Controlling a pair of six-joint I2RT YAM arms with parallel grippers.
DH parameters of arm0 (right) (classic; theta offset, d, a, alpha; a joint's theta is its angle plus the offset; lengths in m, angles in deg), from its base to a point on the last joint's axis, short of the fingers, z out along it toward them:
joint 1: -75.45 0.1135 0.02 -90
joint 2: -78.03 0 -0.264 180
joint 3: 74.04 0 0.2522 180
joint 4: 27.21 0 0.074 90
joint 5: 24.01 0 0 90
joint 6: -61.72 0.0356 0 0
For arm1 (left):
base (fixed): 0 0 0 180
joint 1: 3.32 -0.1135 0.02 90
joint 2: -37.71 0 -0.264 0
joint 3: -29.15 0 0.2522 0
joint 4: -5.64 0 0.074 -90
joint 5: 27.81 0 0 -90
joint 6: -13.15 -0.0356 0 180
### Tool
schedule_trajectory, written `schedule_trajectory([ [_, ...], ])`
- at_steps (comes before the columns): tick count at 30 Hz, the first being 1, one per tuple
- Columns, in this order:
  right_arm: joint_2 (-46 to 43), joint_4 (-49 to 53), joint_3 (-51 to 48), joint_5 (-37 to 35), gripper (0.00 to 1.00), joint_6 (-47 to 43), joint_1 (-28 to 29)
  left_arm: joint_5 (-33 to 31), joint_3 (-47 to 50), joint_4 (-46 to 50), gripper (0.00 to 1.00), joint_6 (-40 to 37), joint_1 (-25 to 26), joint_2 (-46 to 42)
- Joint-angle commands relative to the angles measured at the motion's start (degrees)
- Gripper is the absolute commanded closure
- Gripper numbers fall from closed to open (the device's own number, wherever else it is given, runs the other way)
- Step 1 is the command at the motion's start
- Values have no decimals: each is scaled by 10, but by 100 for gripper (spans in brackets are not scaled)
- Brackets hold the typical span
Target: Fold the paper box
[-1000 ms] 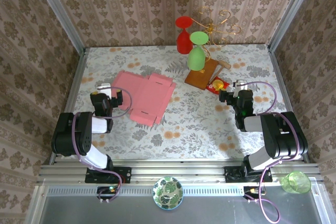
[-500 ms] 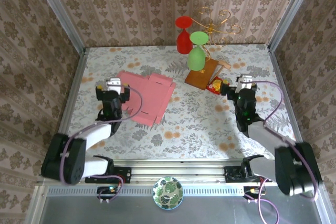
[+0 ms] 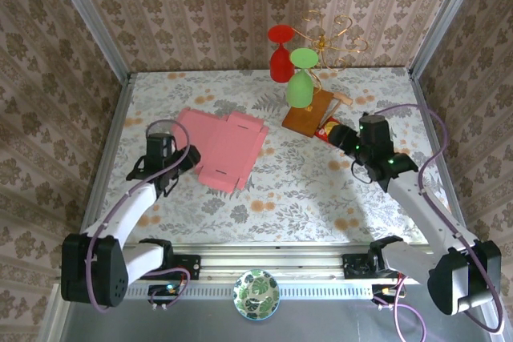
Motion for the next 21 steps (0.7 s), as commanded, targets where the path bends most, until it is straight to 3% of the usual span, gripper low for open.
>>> schedule_trajectory([
  [1, 26, 5, -20, 136, 31, 4, 16, 81, 6, 67, 43, -25, -5, 22],
  [9, 60, -24, -37, 193, 31, 15, 34, 116, 3, -3, 46, -73, -20, 122],
  [13, 63, -22, -35, 200, 31, 12, 35, 138, -10, -15, 54, -86, -23, 174],
  [21, 57, -38, -51, 218, 31, 24, 34, 167, 14, -80, 54, -90, -23, 186],
])
